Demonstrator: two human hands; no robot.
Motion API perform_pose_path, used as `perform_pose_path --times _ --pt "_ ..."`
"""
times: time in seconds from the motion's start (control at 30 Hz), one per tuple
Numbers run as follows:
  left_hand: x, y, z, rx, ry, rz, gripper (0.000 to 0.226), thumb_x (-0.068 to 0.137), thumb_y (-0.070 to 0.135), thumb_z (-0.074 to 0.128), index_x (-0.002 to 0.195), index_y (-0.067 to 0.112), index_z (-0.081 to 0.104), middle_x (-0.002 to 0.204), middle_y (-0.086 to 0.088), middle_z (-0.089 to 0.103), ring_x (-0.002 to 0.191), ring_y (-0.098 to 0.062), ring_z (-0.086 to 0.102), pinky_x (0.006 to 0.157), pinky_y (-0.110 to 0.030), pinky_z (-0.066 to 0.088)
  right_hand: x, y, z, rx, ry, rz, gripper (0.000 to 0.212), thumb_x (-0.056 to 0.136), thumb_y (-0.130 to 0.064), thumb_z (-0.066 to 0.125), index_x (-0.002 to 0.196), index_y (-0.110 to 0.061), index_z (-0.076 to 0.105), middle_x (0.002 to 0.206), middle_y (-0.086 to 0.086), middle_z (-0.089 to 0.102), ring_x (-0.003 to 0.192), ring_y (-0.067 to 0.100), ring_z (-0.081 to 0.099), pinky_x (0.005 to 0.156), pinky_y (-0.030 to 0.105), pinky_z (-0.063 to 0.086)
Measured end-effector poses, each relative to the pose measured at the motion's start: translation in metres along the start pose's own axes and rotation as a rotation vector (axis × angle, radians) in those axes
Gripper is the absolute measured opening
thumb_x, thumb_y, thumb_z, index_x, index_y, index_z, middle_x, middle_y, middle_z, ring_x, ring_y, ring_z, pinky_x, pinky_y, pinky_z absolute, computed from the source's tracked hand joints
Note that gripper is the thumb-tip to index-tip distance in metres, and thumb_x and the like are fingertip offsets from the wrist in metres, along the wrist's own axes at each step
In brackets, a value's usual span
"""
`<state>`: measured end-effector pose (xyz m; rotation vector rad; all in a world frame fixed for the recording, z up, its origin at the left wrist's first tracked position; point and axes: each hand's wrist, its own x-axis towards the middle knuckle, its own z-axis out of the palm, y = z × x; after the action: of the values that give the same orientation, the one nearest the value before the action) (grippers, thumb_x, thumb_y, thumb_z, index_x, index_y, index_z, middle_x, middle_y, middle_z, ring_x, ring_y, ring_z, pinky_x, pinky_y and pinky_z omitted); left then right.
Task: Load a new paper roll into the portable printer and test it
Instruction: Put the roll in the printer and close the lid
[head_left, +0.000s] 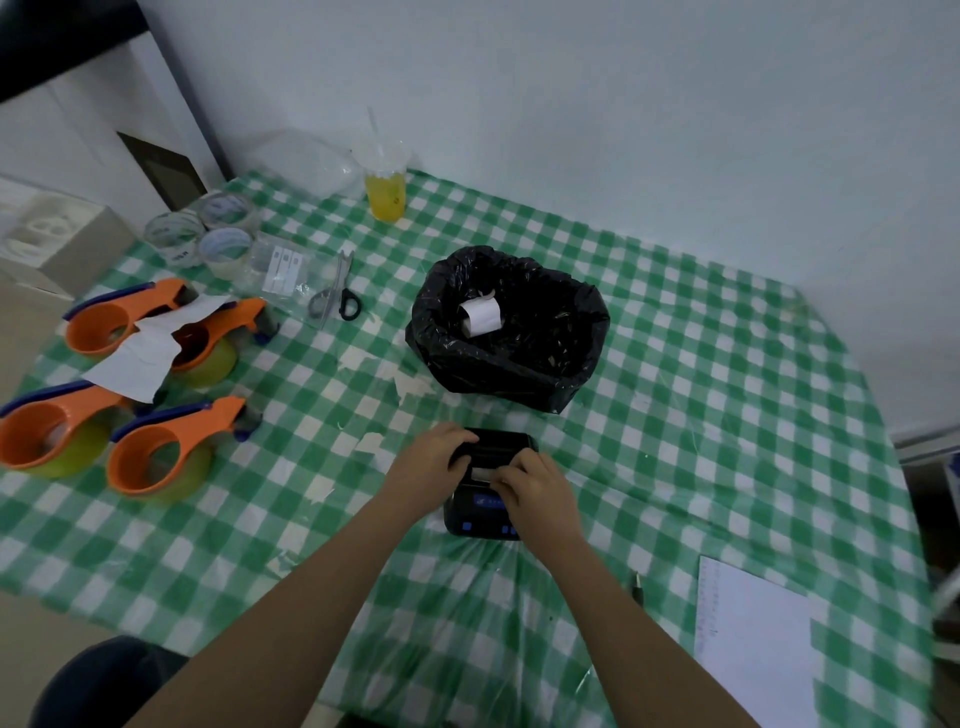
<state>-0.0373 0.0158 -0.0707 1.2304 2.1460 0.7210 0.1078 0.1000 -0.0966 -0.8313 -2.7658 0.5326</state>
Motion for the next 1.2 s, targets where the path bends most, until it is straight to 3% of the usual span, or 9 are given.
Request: perform_pose_path --times 0.17,0.4,0.57,0.67,0.77,0.9,0.97,1.1,1.2 --pt "-0.001 -0.002 0.004 0.035 0.009 -0.015 0.026 0.092 0.012 0.049 0.115 0.01 0.06 0.119 -0.009 0.059 0.106 -0.024 0.056 0.086 -0.031 0.045 -0.002 0.002 -0.003 -0.007 0.008 -0.01 0.03 0.083 -0.027 0.045 0.074 -0.012 0.069 0.076 0.004 0.059 0.068 0.022 0.056 0.057 0.032 0.052" --pt "-0.001 -0.006 0.008 0.109 -0.021 0.003 0.019 0.089 0.012 0.054 0.104 0.01 0.066 0.109 -0.009 0.063 0.1 -0.025 0.059 0.08 -0.033 0.045 -0.008 -0.001 -0.009 0.088 -0.065 0.019 0.017 0.083 -0.024 0.058 0.078 -0.013 0.069 0.079 0.003 0.057 0.074 0.017 0.052 0.065 0.024 0.045" --pt "0.004 -0.003 0.007 0.172 -0.015 -0.036 0.018 0.087 0.018 0.057 0.101 0.012 0.066 0.11 -0.007 0.063 0.101 -0.024 0.059 0.079 -0.033 0.045 0.01 0.005 -0.022 0.479 -0.014 0.561 0.017 0.085 -0.025 0.065 0.084 -0.008 0.066 0.078 0.002 0.058 0.069 0.013 0.051 0.059 0.022 0.038" --pt "0.012 0.004 0.004 0.253 -0.087 -0.088 0.017 0.084 0.019 0.061 0.098 0.009 0.063 0.108 -0.011 0.062 0.099 -0.029 0.059 0.078 -0.037 0.046 0.024 0.017 -0.025 0.396 -0.246 0.628 0.024 0.078 -0.026 0.072 0.071 -0.014 0.052 0.066 -0.002 0.052 0.067 0.019 0.052 0.051 0.023 0.037" --pt "0.025 0.009 -0.001 0.27 -0.193 -0.189 0.024 0.08 0.015 0.066 0.1 0.006 0.058 0.113 -0.014 0.059 0.102 -0.032 0.057 0.082 -0.04 0.047 0.047 0.024 -0.027 0.24 -0.473 0.639 0.035 0.074 -0.027 0.076 0.063 -0.016 0.044 0.065 0.0 0.047 0.072 0.022 0.052 0.058 0.028 0.039" --pt "0.039 0.017 -0.001 0.404 -0.304 -0.284 0.043 0.077 0.018 0.07 0.112 0.005 0.049 0.118 -0.015 0.056 0.108 -0.033 0.056 0.086 -0.043 0.048 0.075 0.022 -0.022 0.0 -0.711 0.658 0.029 0.076 -0.023 0.073 0.092 -0.006 0.054 0.065 0.002 0.041 0.078 0.022 0.051 0.068 0.029 0.042" --pt "0.044 0.017 0.001 0.458 -0.314 -0.308 0.048 0.076 0.02 0.072 0.114 0.006 0.047 0.119 -0.014 0.057 0.11 -0.033 0.057 0.086 -0.042 0.049 0.078 0.023 -0.019 -0.01 -0.709 0.687 0.024 0.077 -0.015 0.069 0.087 -0.006 0.049 0.065 0.002 0.042 0.077 0.022 0.052 0.067 0.029 0.043" --pt "0.04 0.011 0.0 0.33 -0.284 -0.325 0.047 0.073 0.021 0.074 0.11 0.006 0.048 0.112 -0.016 0.059 0.104 -0.034 0.058 0.084 -0.042 0.048 0.076 0.027 -0.025 0.043 -0.695 0.658 0.024 0.074 -0.016 0.071 0.071 -0.008 0.048 0.07 0.005 0.049 0.079 0.024 0.053 0.068 0.03 0.044" --pt "0.022 -0.006 0.008 -0.041 -0.122 -0.294 0.029 0.075 0.01 0.07 0.096 0.01 0.051 0.094 -0.011 0.053 0.09 -0.029 0.056 0.075 -0.035 0.041 0.053 0.027 -0.025 0.263 -0.513 0.596 0.02 0.075 -0.011 0.068 0.065 -0.014 0.051 0.077 0.005 0.056 0.077 0.021 0.054 0.067 0.028 0.044"
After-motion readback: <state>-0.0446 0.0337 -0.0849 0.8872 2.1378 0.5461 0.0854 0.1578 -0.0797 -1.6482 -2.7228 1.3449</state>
